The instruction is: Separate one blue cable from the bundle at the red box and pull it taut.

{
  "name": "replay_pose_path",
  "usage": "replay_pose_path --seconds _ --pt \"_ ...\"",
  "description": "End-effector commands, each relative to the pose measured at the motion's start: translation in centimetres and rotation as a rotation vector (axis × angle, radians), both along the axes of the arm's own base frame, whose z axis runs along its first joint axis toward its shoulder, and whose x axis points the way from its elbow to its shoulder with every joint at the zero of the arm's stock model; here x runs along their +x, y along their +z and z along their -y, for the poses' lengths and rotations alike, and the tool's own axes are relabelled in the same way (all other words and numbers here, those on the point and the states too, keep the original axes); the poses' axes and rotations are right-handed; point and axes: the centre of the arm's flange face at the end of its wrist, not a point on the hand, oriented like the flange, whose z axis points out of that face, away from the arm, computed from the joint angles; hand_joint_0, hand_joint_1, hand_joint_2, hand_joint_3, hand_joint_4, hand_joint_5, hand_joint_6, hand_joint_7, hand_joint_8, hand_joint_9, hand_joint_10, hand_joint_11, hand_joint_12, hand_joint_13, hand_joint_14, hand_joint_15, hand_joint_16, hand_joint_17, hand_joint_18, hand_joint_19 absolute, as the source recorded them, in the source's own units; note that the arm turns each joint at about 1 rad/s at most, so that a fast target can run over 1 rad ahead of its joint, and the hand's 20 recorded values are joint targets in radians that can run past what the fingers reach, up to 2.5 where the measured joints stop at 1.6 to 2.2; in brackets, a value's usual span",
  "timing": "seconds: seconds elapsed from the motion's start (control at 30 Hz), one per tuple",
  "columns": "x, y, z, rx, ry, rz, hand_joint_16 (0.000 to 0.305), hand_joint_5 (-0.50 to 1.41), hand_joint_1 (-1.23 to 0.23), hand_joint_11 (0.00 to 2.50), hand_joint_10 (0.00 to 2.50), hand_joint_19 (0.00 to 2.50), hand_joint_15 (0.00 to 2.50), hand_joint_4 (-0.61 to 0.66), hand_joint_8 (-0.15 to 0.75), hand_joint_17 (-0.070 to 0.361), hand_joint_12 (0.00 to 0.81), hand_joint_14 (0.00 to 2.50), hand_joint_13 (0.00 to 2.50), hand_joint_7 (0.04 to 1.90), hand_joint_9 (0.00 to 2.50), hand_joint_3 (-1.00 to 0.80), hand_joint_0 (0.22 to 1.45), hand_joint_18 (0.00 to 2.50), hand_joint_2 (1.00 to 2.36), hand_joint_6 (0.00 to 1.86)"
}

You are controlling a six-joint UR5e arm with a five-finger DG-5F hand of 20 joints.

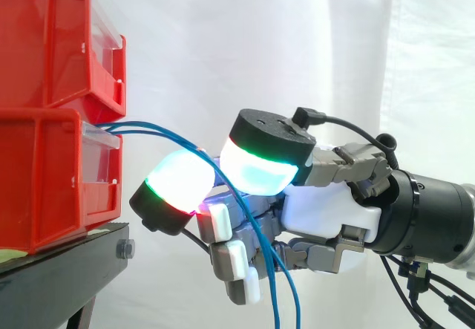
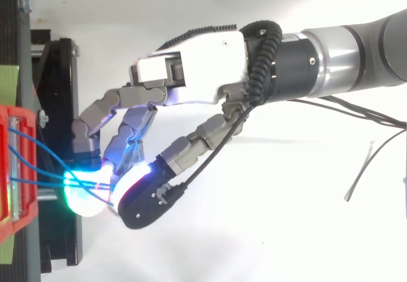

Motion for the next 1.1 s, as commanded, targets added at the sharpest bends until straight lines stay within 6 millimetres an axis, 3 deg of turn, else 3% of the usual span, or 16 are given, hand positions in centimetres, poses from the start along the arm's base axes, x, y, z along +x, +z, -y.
replay_pose_path --seconds 0.0,0.1,0.3,0.43,0.53,0.57,0.67,0.9,1.07 --pt "0.01 0.02 0.00 0.000 0.000 0.000 0.060 -0.22 -0.80 0.70 0.01 0.63 0.61 0.33 0.399 0.136 0.441 0.02 1.01 0.91 0.78 -0.41 0.73 0.93 1.01 0.83" --pt "0.03 0.04 0.00 0.000 0.000 0.002 0.061 -0.21 -0.77 0.71 0.02 0.63 0.61 0.33 0.403 0.136 0.445 0.02 1.02 0.91 0.79 -0.50 0.70 0.94 1.00 0.85" --pt "0.04 0.06 0.00 0.000 0.000 0.003 0.060 -0.19 -0.68 0.72 0.02 0.66 0.62 0.31 0.416 0.135 0.454 0.02 1.05 0.94 0.85 -0.50 0.63 0.96 1.00 0.86" --pt "0.04 0.10 0.13 0.000 -0.002 0.007 0.060 -0.18 -0.63 0.74 0.02 0.67 0.62 0.27 0.420 0.135 0.456 0.02 1.06 0.98 0.89 -0.49 0.66 0.98 1.00 0.87" --pt "0.04 0.10 0.13 0.000 -0.002 0.007 0.061 -0.19 -0.69 0.76 0.02 0.68 0.62 0.18 0.421 0.136 0.458 0.02 1.06 1.01 0.88 -0.31 0.66 0.98 1.02 0.90" --pt "0.04 0.10 0.13 0.000 -0.002 0.007 0.061 -0.19 -0.77 0.78 0.02 0.68 0.64 0.12 0.423 0.137 0.458 0.02 1.07 1.07 0.88 -0.25 0.68 0.99 1.02 0.91" --pt "0.03 0.10 0.25 0.000 -0.003 0.007 0.061 -0.20 -0.86 0.82 0.02 0.67 0.65 0.10 0.422 0.137 0.457 0.02 1.08 1.12 0.89 -0.23 0.71 0.99 1.02 0.92" --pt "0.03 0.11 0.25 0.003 -0.002 0.003 0.060 -0.19 -0.92 0.94 0.02 0.67 0.71 0.13 0.421 0.134 0.450 0.02 1.13 1.07 0.99 -0.50 0.82 1.02 1.00 0.94" --pt "0.03 0.11 0.25 0.003 -0.002 0.003 0.058 -0.17 -0.93 1.01 0.02 0.66 0.73 0.15 0.428 0.131 0.452 0.03 1.15 1.08 1.05 -0.50 0.71 1.05 1.00 0.94"
